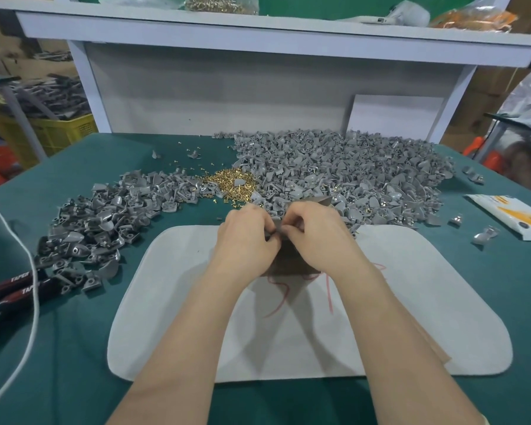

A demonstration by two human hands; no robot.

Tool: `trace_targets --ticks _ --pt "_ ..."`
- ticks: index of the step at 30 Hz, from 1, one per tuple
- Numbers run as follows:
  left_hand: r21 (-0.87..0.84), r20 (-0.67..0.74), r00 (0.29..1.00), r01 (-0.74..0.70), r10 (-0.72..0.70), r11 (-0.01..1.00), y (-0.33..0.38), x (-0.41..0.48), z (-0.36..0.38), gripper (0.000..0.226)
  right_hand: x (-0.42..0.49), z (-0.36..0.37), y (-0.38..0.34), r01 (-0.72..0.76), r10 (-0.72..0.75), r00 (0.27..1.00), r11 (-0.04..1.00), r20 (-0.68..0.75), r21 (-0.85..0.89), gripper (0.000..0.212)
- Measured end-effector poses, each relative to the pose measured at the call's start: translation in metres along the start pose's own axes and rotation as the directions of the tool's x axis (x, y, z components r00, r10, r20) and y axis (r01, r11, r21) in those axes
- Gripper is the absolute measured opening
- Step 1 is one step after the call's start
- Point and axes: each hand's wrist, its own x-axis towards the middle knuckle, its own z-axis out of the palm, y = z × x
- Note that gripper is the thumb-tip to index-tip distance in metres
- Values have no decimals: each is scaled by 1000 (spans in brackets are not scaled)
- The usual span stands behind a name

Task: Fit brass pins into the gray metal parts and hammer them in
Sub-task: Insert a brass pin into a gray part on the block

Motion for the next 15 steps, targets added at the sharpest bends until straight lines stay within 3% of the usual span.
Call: trace_targets --ticks 10,15 --pt "3 -9 1000 -1 1 1000 0 0 1 8 1 -9 10 -87 70 993 980 94 179 22" --pt "-7 -10 1000 -3 3 1000 0 0 0 10 1 -5 6 -74 68 997 983 43 166 13"
